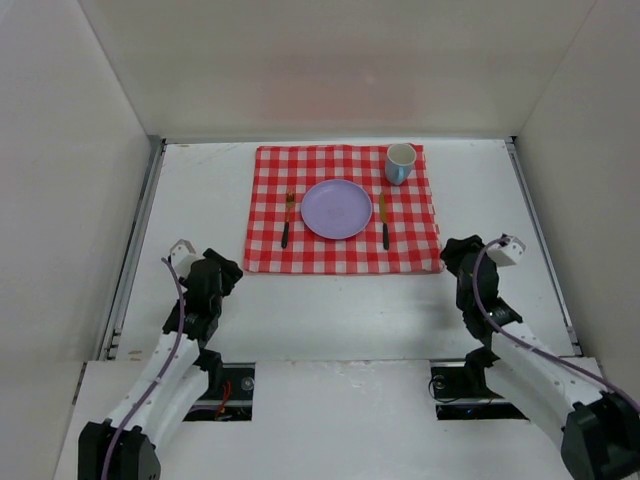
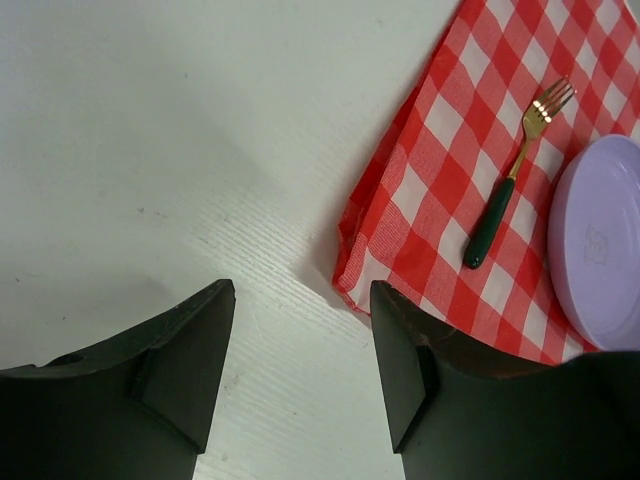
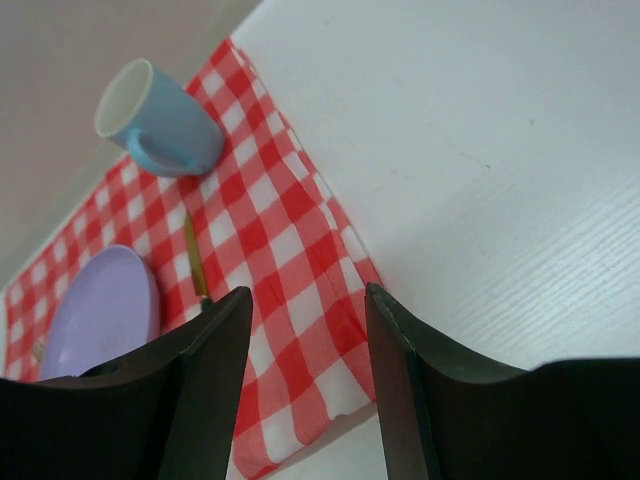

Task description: Set the dinner table for one person

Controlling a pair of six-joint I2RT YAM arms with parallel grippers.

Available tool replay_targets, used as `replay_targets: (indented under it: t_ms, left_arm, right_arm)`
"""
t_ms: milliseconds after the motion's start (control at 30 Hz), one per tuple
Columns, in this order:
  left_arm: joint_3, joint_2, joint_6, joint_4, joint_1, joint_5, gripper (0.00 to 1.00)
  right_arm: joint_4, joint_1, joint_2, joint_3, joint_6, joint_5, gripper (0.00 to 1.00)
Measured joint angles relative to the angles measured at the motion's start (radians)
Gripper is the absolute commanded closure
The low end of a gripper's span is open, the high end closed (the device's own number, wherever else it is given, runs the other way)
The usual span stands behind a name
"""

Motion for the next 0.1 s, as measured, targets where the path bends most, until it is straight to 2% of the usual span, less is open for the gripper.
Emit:
replay_targets:
  t_ms: [100]
  left_arm:
    - [0.000,0.034,0.000,0.013,0.000,0.000,0.47]
  right_arm:
    - [0.000,0.002,0.102,0.019,-0.001,-0.014,0.45]
